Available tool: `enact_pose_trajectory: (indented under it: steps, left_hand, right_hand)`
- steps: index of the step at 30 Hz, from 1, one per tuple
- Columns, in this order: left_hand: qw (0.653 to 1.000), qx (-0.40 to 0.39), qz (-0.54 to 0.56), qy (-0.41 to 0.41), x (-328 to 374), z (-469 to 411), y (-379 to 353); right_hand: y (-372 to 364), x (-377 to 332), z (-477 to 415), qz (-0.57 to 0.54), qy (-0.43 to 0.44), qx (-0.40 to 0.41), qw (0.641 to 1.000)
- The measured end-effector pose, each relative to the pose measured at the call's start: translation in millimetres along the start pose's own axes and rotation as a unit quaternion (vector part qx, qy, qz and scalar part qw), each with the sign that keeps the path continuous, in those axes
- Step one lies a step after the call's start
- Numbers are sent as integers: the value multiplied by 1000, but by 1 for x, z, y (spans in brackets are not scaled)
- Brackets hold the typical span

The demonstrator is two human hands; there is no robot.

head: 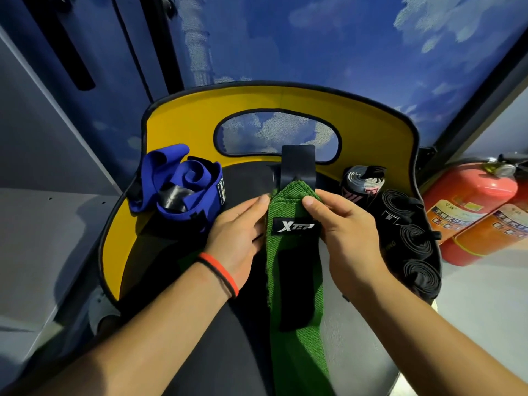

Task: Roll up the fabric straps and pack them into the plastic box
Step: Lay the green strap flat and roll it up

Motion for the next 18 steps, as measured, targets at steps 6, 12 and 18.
enact_pose_trajectory:
  steps: [6,12,18]
  left_hand:
    - [1000,-6,15,15,-3,-1,1]
    - [1000,0,-12,-11,-3,0,-1]
    - [996,4,-48,-75,-12,2,-6]
  right_hand:
    - [-4,9,-2,-46,-31,10,998]
    - [-6,10,-3,-66,-29,21,997]
    - [-8,15,-4,-85,-31,53,994]
Point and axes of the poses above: each hand's wrist, its own z-axis away from the middle knuckle, its own y-axis out of the back of the hand, x = y × z, the point moved 1 cm from there along -z, towards the middle knuckle, and after that the axes turned 5 degrees about y, right-handed, at the moved point
